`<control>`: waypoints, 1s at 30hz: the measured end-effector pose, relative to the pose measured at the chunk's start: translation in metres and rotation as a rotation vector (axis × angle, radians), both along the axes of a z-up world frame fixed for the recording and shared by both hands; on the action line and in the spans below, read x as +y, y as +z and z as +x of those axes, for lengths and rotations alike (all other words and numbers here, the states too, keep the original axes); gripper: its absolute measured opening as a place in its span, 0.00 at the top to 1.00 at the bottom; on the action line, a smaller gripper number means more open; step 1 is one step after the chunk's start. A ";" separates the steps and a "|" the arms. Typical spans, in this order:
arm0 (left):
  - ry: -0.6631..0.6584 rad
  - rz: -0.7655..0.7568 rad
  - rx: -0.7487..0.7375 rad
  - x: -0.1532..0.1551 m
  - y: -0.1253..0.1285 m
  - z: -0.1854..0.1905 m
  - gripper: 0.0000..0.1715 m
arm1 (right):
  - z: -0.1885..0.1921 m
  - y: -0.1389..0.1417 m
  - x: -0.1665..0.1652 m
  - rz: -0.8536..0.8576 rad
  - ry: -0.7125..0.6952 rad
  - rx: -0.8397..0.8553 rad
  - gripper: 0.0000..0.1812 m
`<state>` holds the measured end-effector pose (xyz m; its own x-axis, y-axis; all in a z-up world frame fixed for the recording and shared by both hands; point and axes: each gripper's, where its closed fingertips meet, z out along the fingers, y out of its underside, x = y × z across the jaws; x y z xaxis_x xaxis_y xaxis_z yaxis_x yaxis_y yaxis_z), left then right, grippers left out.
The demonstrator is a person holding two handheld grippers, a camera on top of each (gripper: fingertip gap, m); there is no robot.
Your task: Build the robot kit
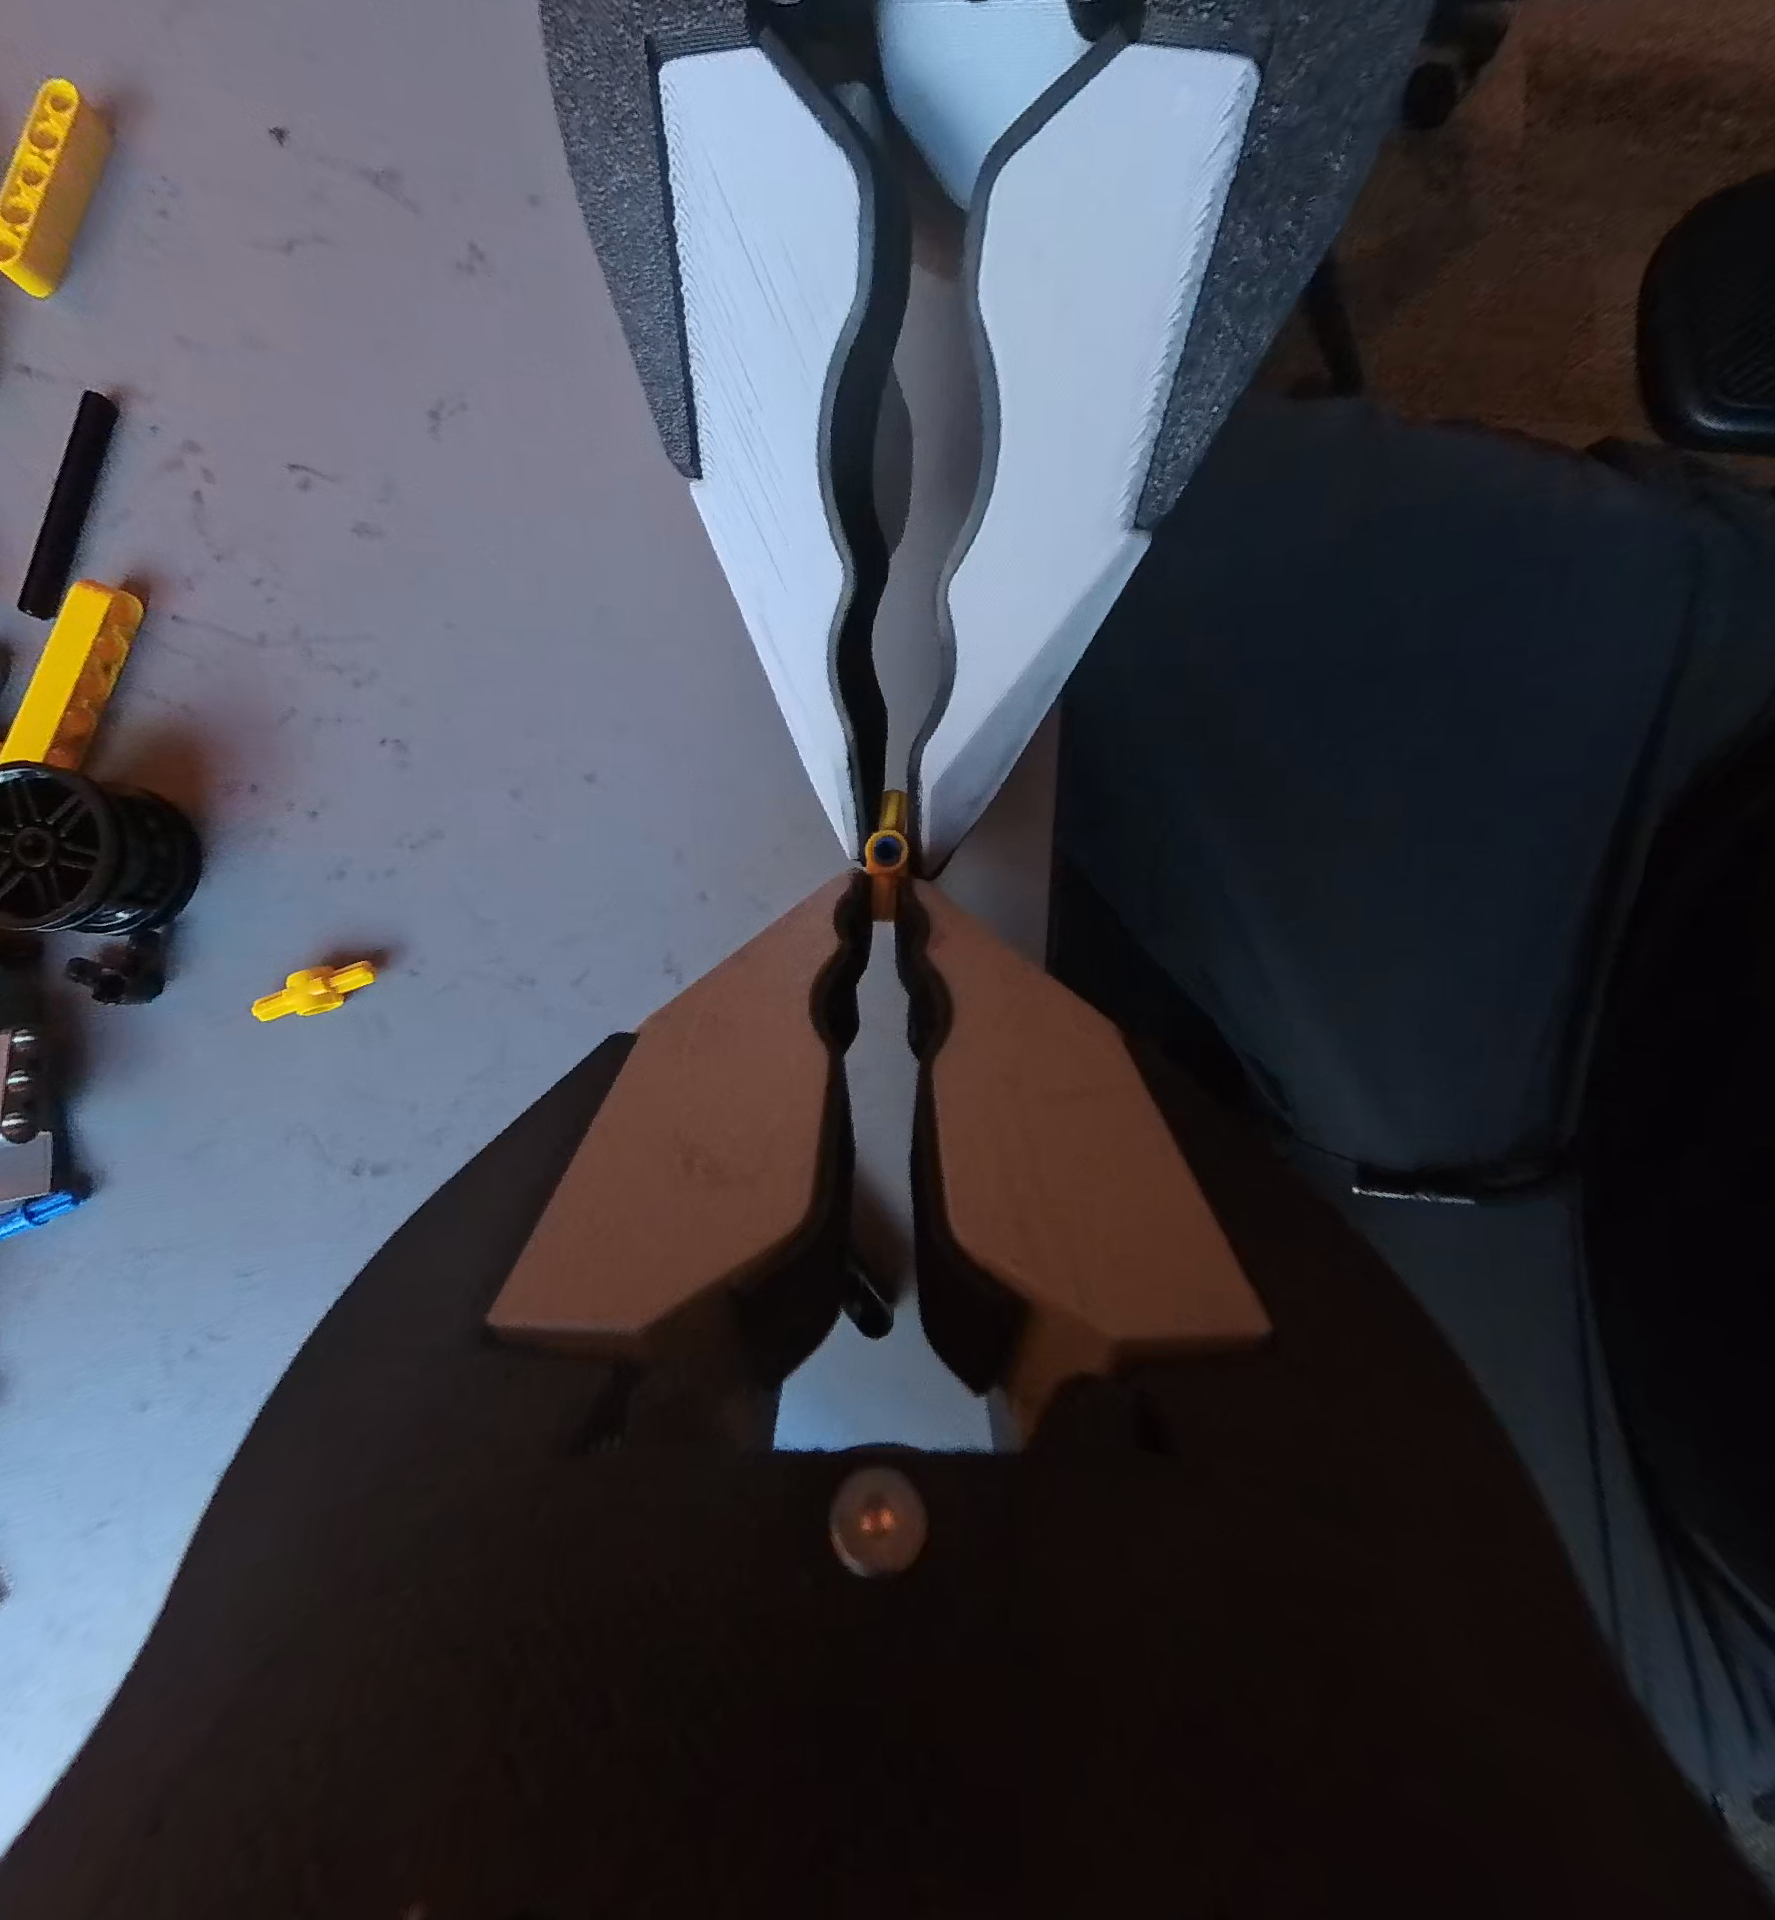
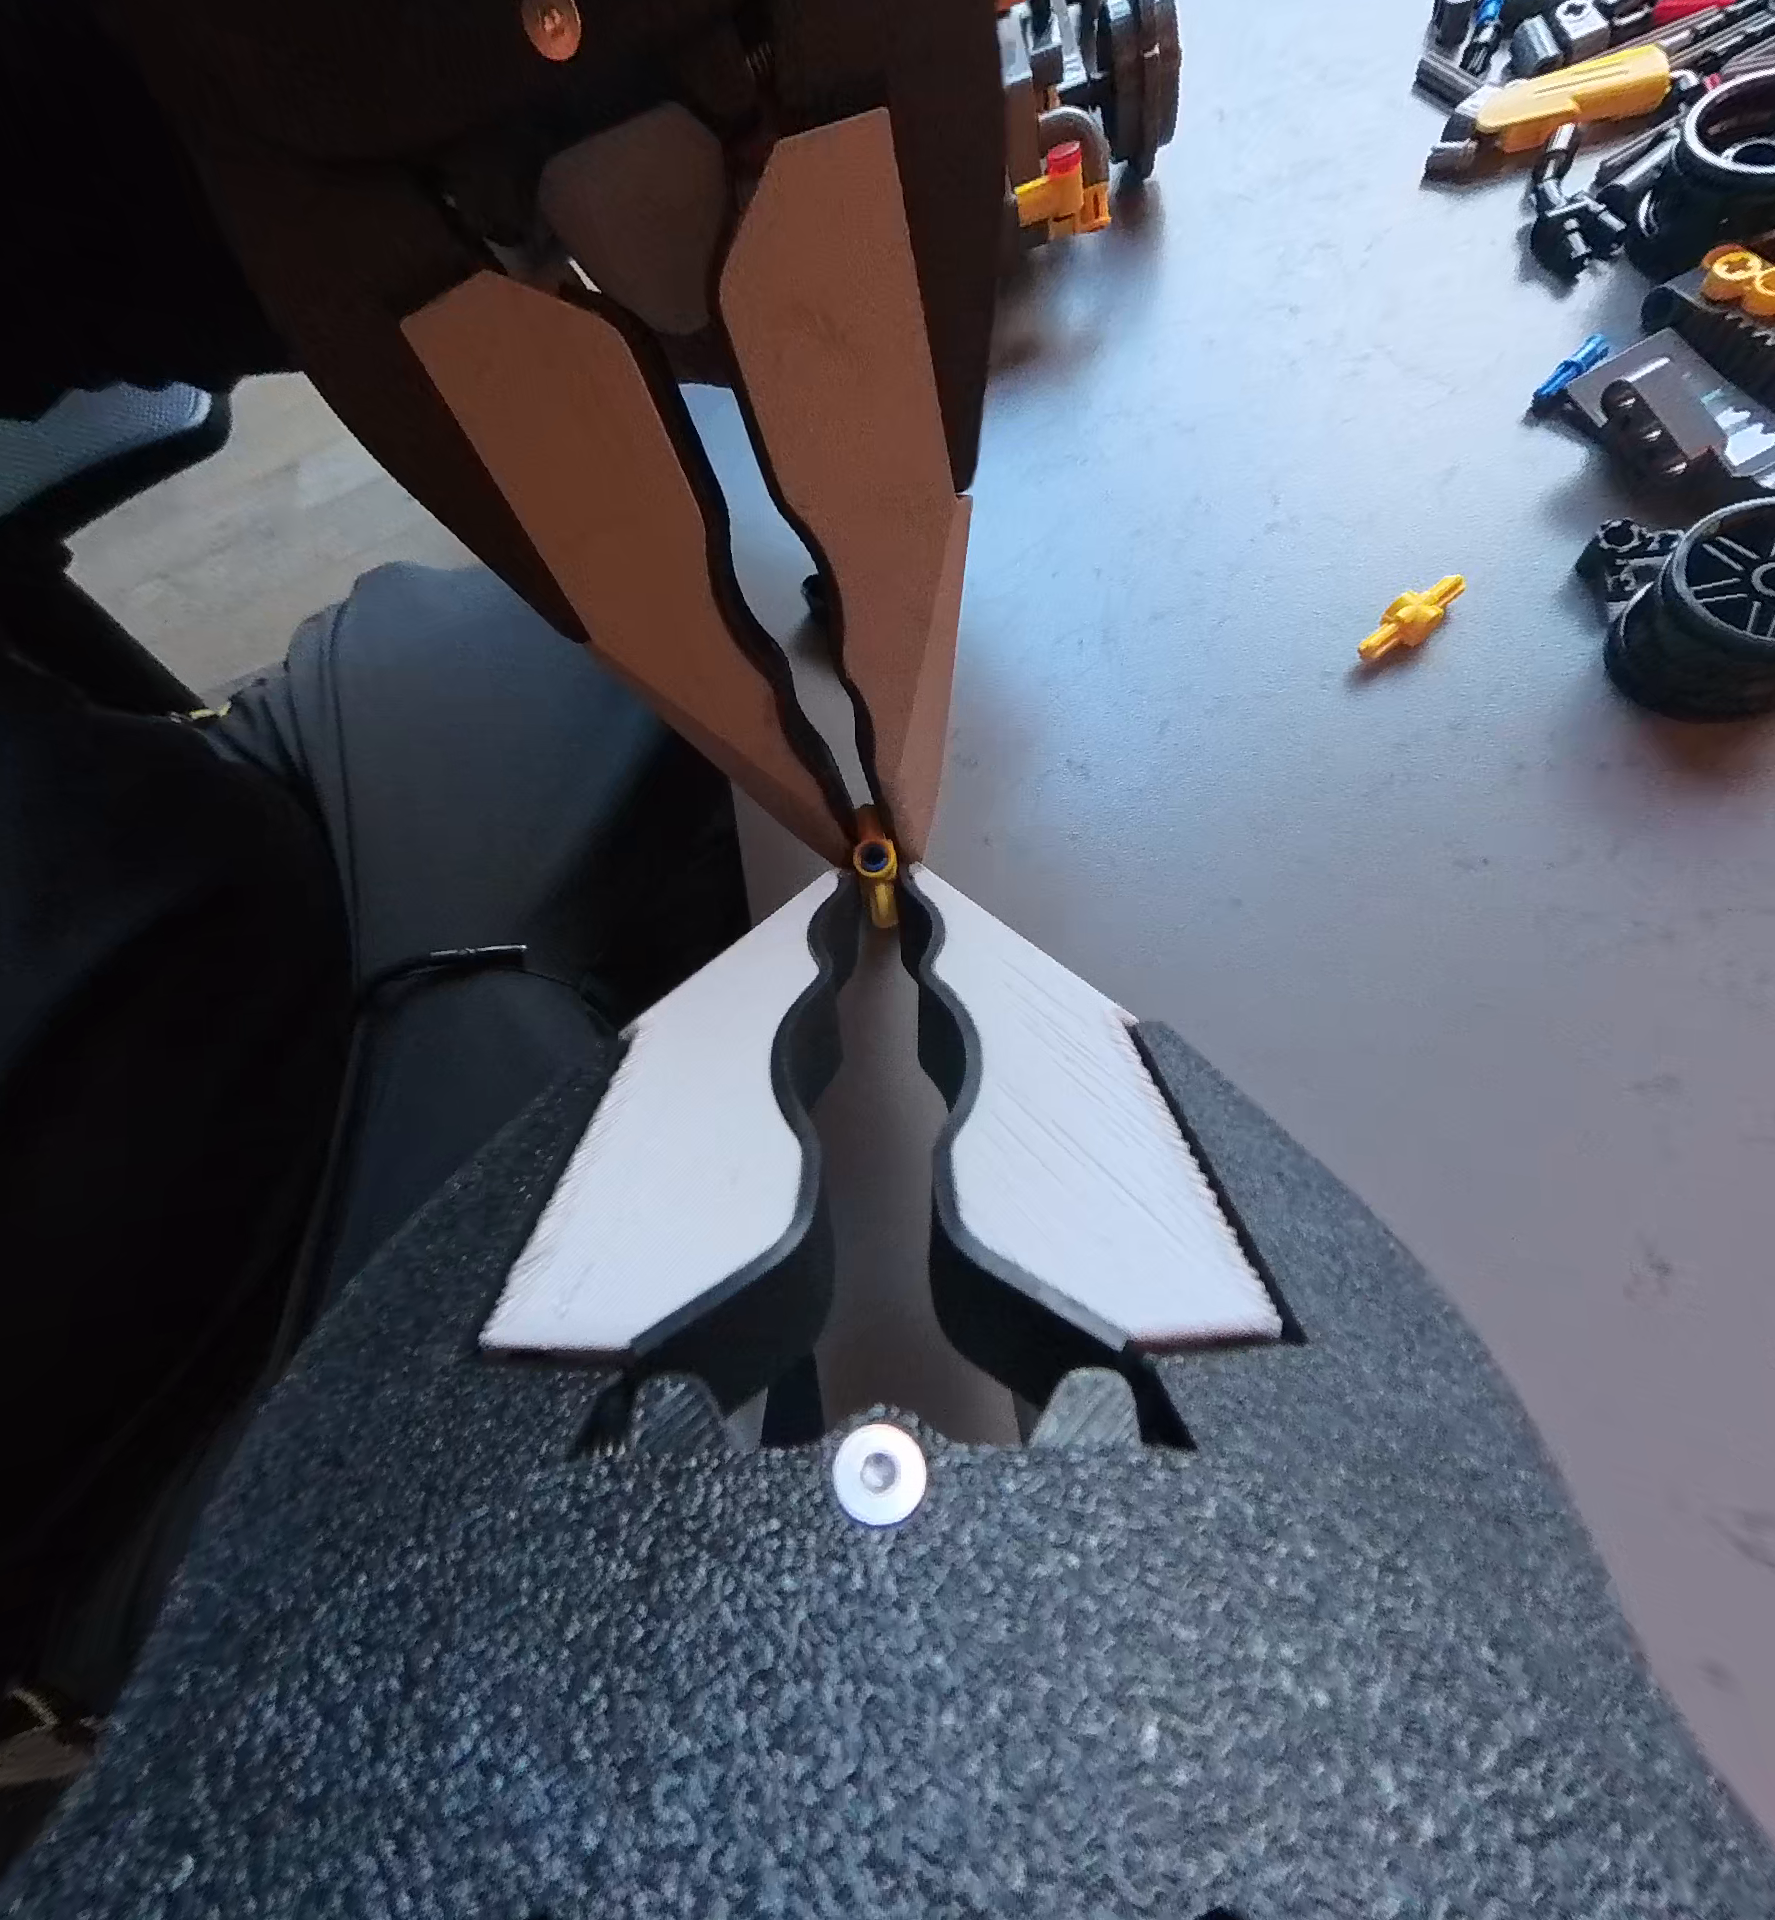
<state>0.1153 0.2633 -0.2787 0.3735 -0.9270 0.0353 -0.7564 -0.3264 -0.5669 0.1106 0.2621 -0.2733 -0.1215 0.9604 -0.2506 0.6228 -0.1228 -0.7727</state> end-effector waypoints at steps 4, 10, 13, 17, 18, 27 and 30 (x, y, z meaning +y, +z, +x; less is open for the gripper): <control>0.005 0.001 -0.002 0.000 0.000 0.000 0.99 | 0.000 0.000 0.000 -0.012 -0.002 0.000 0.97; 0.017 0.009 0.006 -0.001 -0.001 -0.002 0.99 | -0.002 -0.001 -0.002 0.044 0.015 -0.037 0.97; 0.037 0.003 -0.008 -0.001 -0.001 -0.002 1.00 | -0.002 -0.001 -0.002 0.042 0.025 -0.051 0.97; 0.044 0.006 -0.010 -0.002 -0.002 -0.004 0.99 | -0.004 -0.002 -0.003 0.095 0.039 -0.074 0.97; 0.038 -0.007 0.002 -0.005 -0.006 -0.006 1.00 | -0.006 -0.003 -0.005 0.121 0.047 -0.087 0.97; 0.057 0.001 -0.011 -0.005 -0.012 -0.008 0.99 | -0.009 -0.006 -0.005 0.063 0.026 -0.028 0.97; 0.043 -0.005 -0.021 -0.008 -0.007 -0.004 1.00 | -0.006 -0.001 -0.008 0.053 0.041 -0.002 0.95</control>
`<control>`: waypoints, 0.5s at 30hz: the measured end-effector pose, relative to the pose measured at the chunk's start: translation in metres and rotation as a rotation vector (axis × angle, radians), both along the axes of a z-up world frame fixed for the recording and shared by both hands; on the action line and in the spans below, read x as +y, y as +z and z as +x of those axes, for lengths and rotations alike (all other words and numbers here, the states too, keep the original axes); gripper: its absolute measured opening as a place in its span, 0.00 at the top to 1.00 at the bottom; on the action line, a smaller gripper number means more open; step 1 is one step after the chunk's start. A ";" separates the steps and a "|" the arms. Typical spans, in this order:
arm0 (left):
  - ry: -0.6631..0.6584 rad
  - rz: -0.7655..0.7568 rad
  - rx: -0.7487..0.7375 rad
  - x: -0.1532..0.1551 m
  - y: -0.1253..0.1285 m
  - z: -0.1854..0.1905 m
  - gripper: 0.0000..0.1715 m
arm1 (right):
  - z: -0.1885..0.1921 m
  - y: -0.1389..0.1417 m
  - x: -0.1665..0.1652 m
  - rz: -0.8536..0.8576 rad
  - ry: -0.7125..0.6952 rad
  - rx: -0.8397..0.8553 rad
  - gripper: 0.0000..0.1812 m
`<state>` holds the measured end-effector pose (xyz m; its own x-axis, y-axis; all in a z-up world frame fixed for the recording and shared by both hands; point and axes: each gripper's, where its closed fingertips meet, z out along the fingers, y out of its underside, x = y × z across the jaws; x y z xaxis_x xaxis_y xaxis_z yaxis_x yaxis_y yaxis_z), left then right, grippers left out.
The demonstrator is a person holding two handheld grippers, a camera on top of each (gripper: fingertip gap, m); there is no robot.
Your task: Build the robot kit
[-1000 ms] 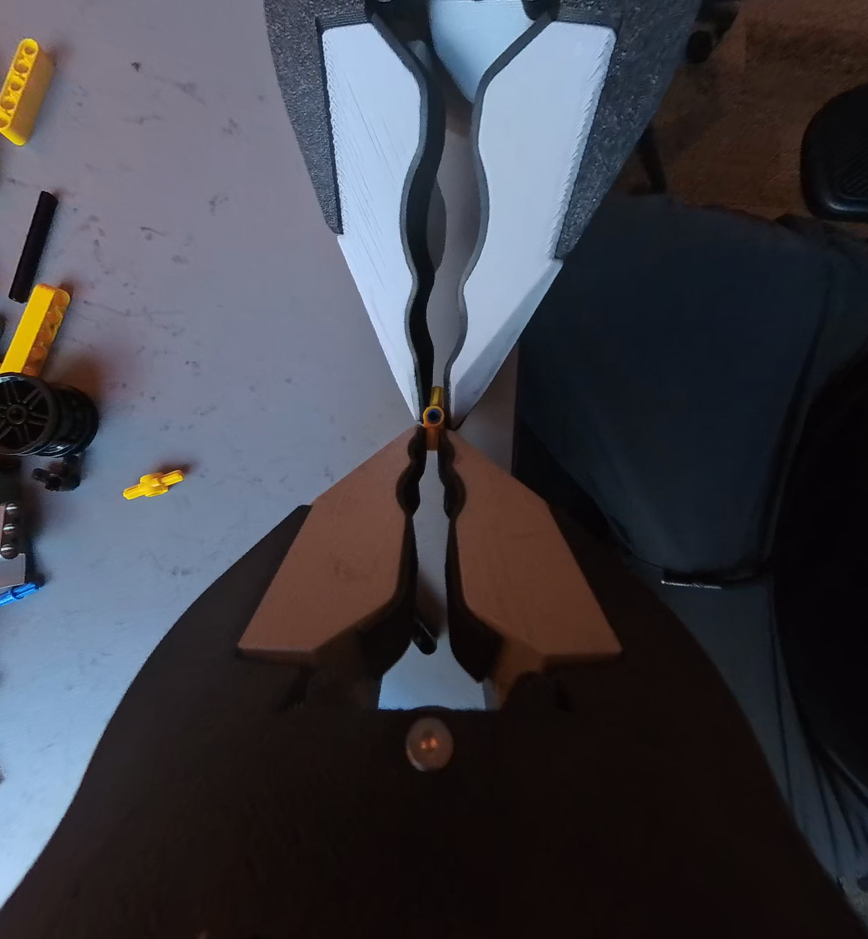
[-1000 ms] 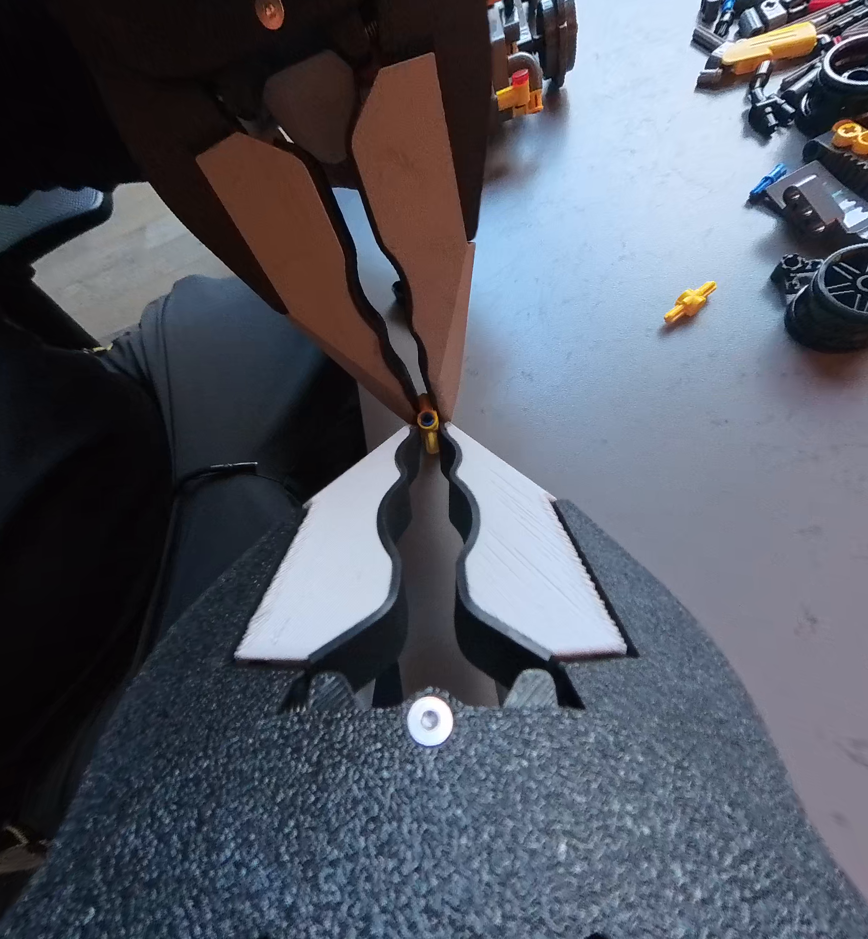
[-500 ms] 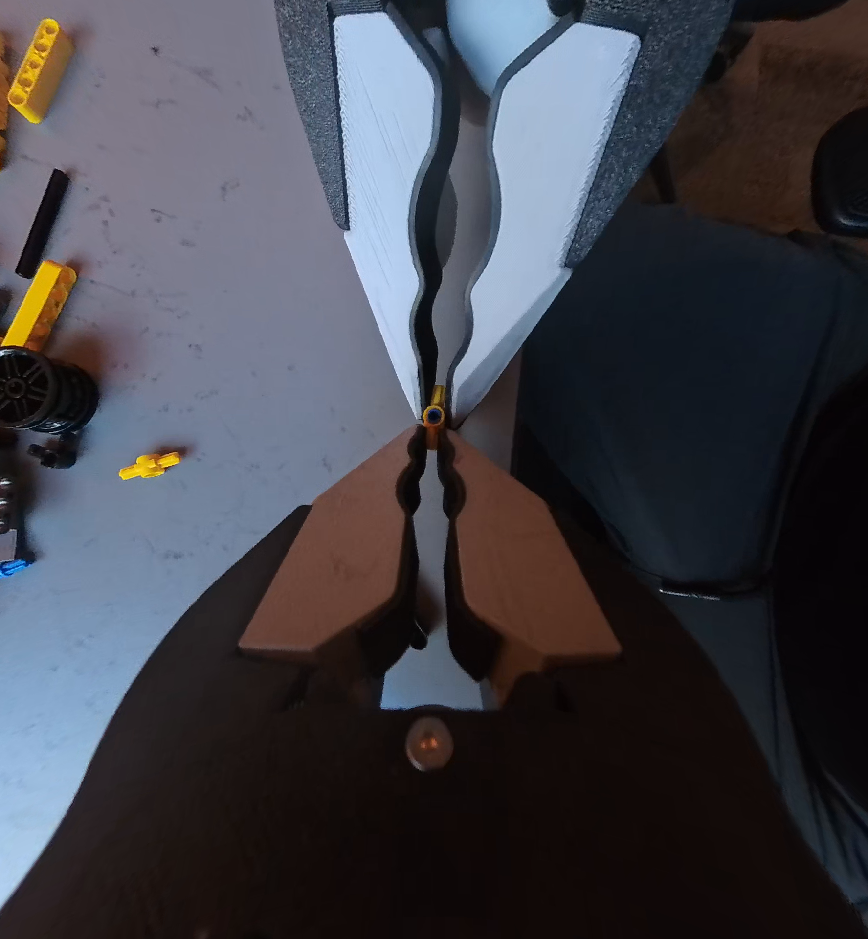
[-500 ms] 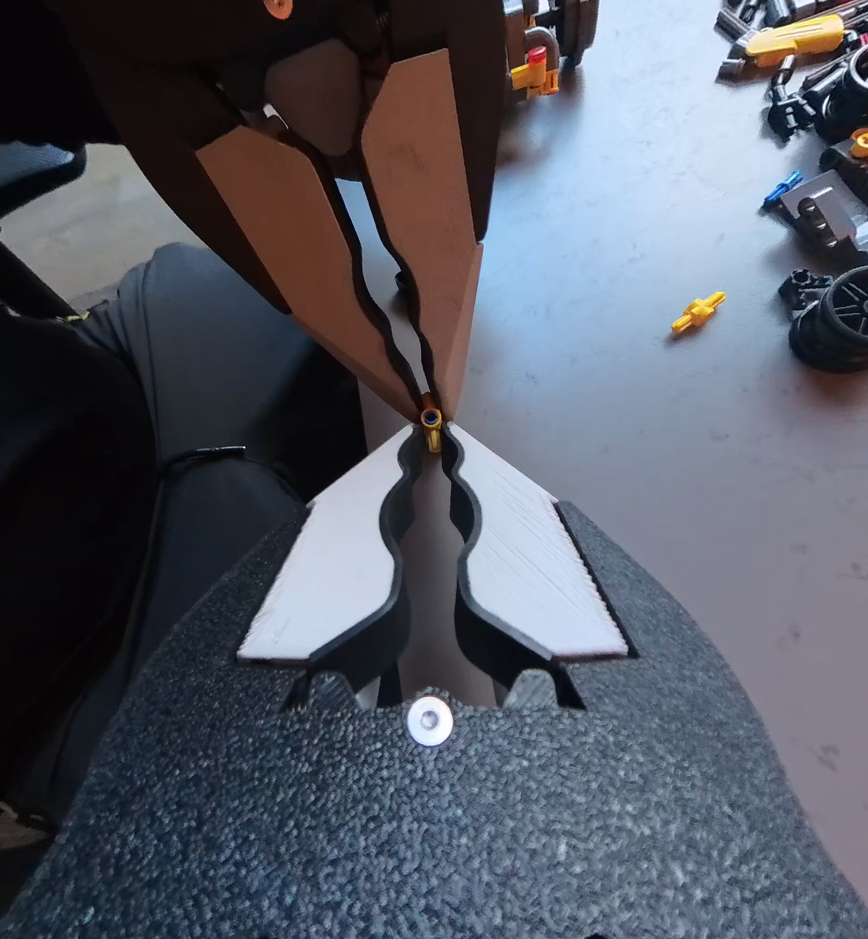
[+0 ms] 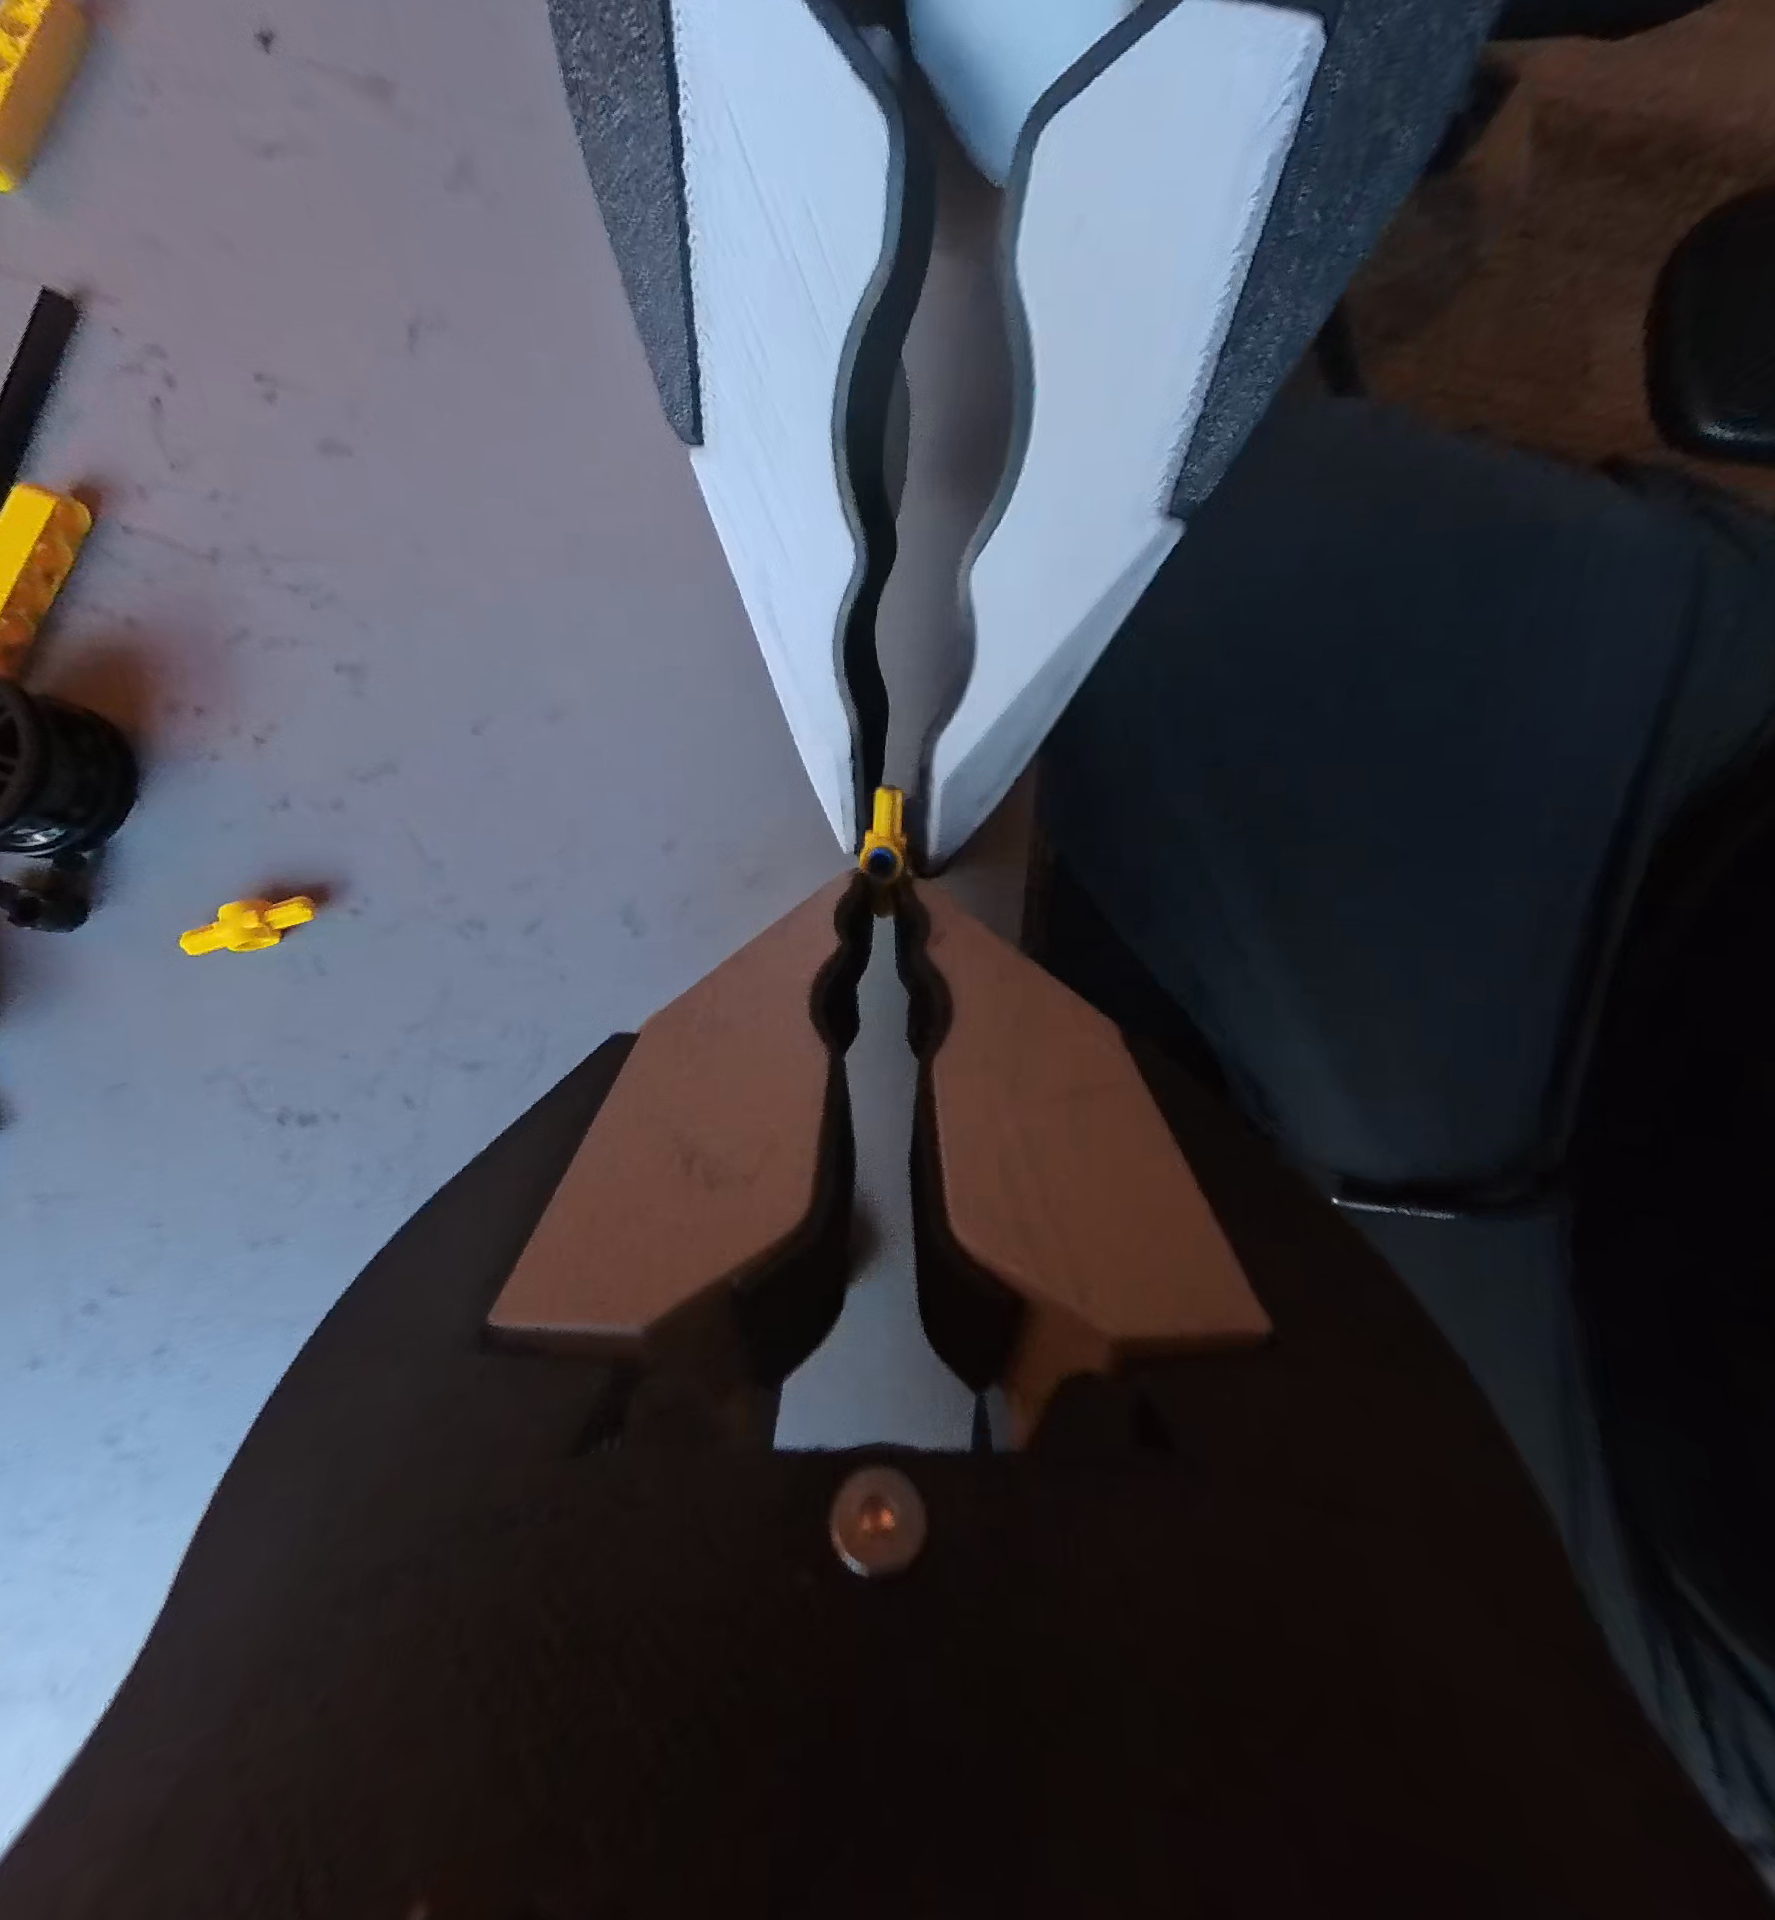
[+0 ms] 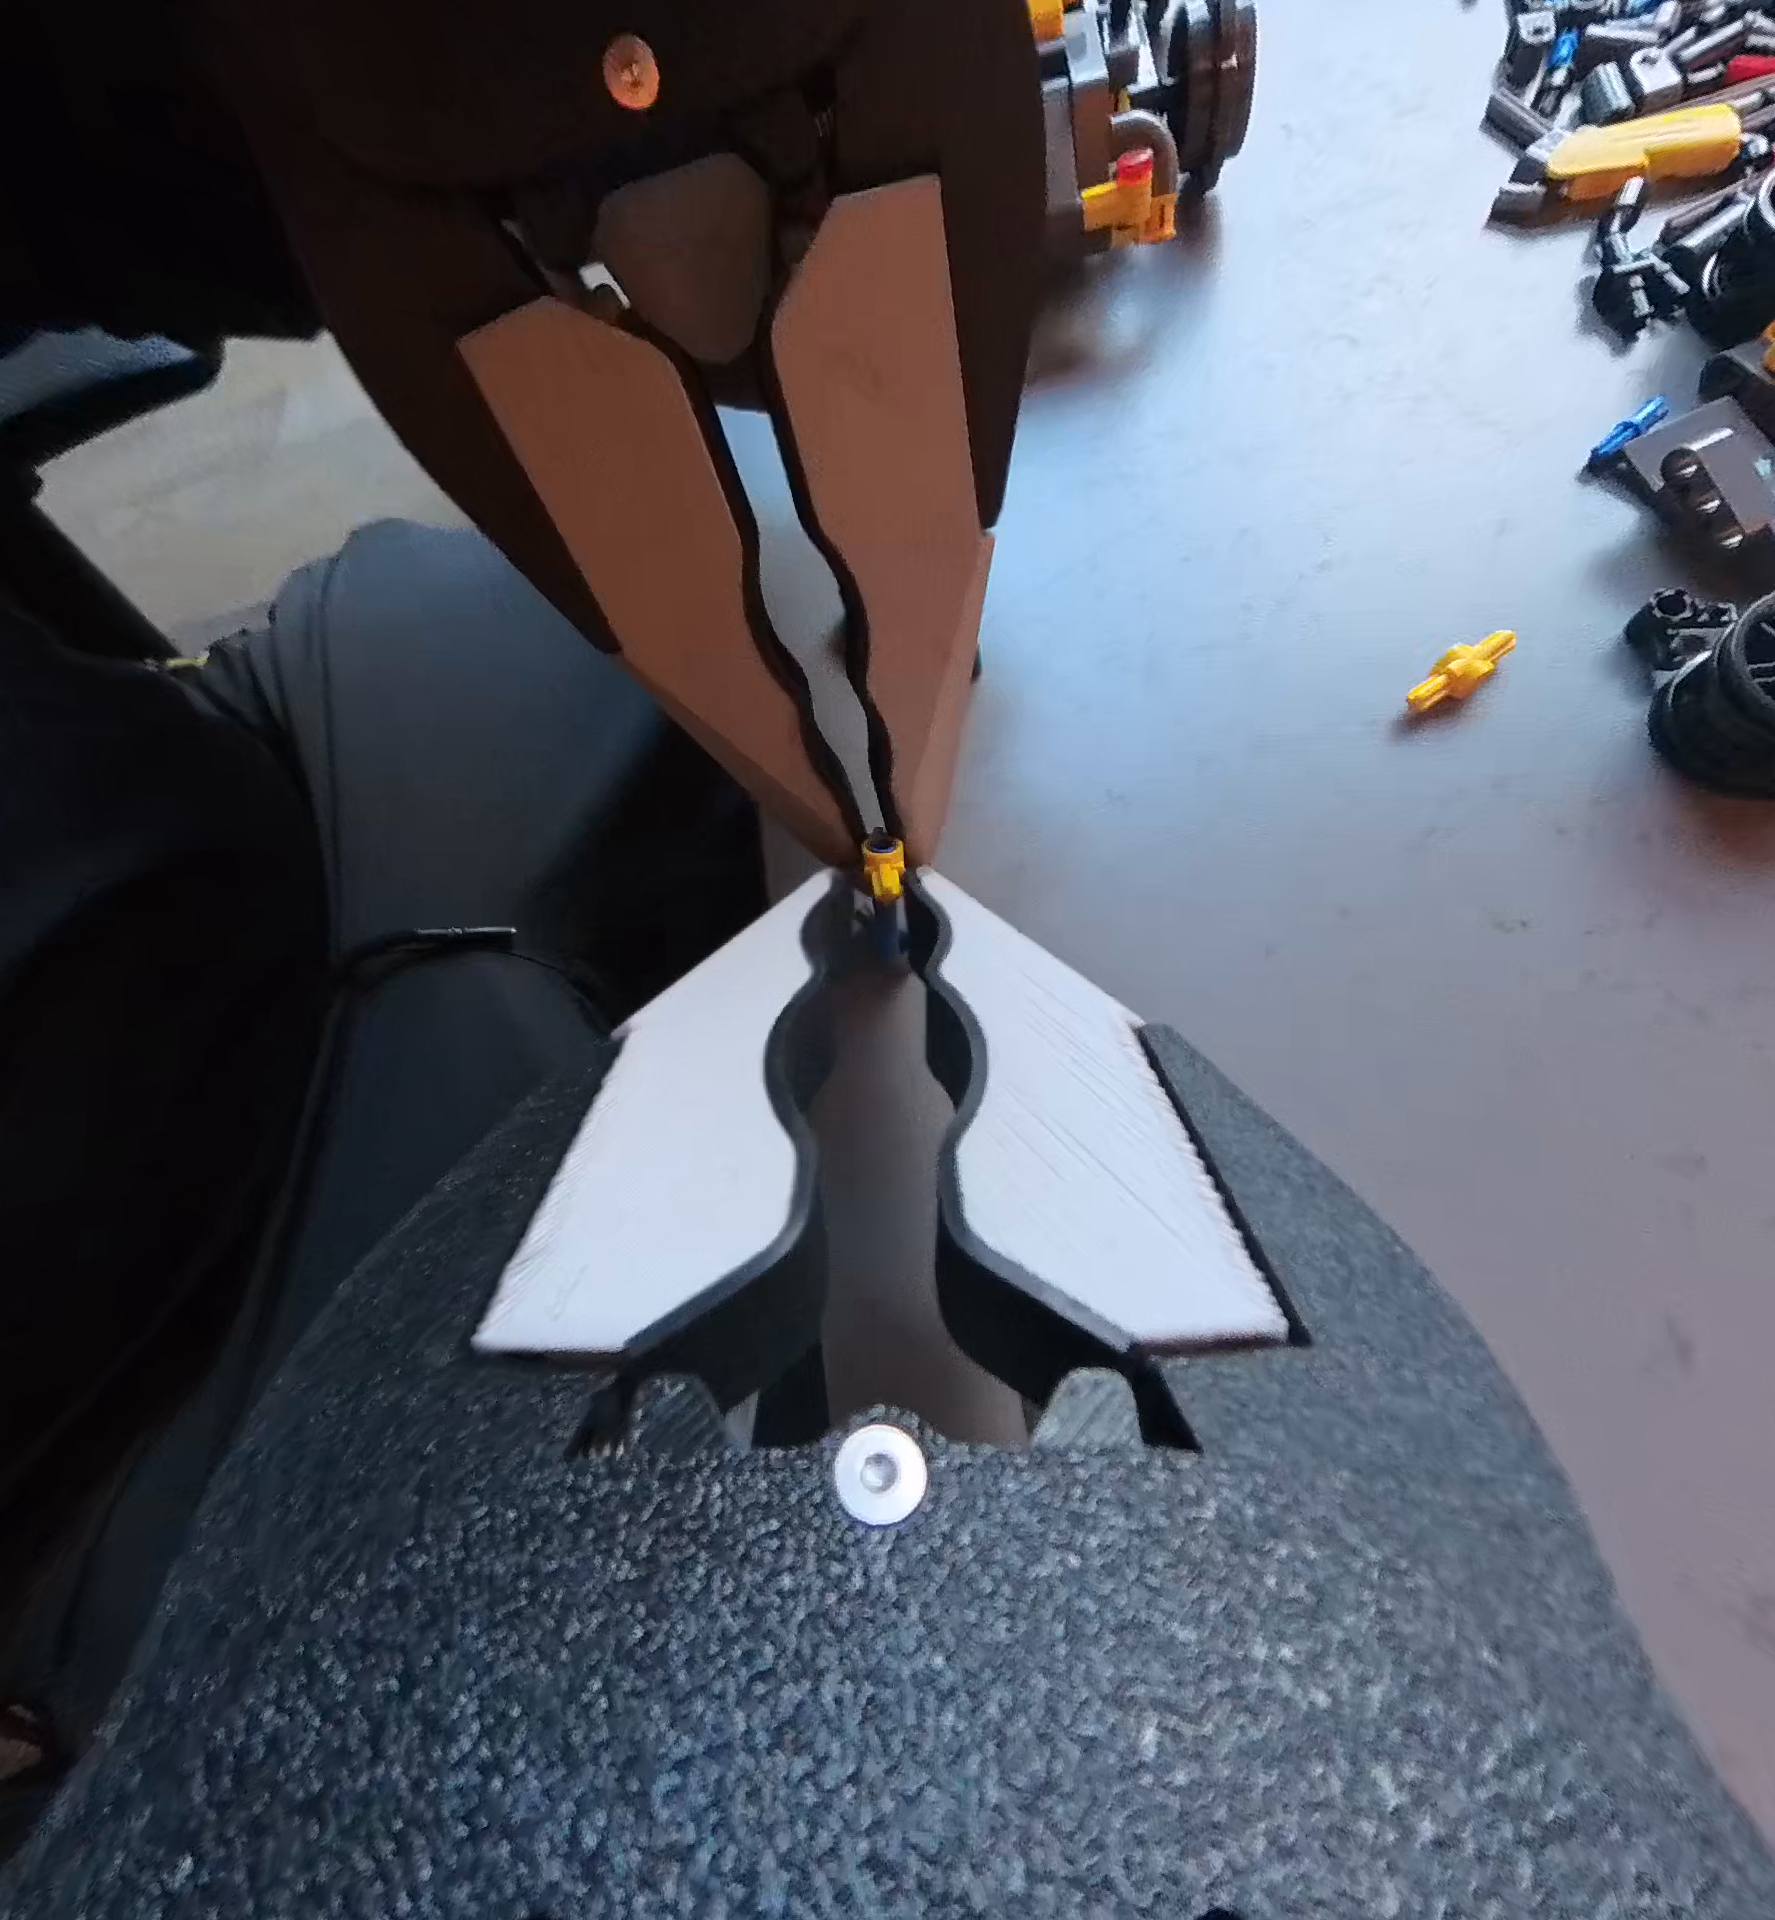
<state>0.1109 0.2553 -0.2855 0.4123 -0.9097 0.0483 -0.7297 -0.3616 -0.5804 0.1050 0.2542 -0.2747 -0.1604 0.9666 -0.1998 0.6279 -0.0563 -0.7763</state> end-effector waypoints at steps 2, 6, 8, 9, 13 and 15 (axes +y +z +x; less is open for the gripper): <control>0.006 0.005 0.012 0.001 0.000 -0.001 1.00 | 0.003 0.004 0.000 -0.010 -0.006 0.022 0.87; 0.019 -0.002 -0.005 0.000 -0.002 -0.003 1.00 | 0.010 0.006 0.004 -0.010 -0.037 0.036 0.83; 0.025 0.000 -0.013 0.000 -0.002 -0.003 1.00 | 0.014 0.004 0.006 0.003 -0.048 0.025 0.84; 0.028 -0.001 -0.020 -0.001 -0.002 -0.003 1.00 | 0.015 0.001 0.006 0.016 -0.048 0.011 0.84; 0.052 -0.008 -0.044 -0.001 -0.001 -0.001 1.00 | 0.013 -0.015 0.000 0.103 -0.026 -0.081 0.85; 0.063 0.003 -0.058 -0.001 0.001 -0.001 1.00 | 0.008 -0.016 -0.003 0.118 -0.018 -0.083 0.87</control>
